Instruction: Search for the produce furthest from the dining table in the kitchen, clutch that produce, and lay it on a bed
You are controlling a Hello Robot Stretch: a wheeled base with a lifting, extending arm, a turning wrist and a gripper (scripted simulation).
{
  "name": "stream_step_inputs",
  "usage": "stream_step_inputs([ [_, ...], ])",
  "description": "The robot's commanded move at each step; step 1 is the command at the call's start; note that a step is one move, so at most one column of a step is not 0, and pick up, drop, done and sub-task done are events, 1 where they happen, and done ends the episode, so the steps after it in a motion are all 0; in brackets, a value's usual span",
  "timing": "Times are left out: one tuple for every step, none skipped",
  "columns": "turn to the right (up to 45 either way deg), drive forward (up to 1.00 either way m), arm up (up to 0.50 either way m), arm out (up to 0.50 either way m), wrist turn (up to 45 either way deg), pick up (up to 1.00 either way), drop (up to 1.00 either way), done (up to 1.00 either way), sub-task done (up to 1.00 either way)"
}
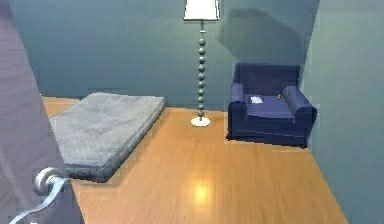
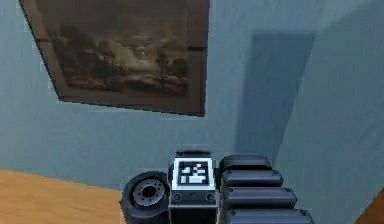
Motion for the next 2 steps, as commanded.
stream_step_inputs([
  [0.0,0.65,0.00,0.00,0.0,0.00,0.00,0.00,0.00],
  [-33.0,0.00,0.00,0.00,0.0,0.00,0.00,0.00,0.00],
])
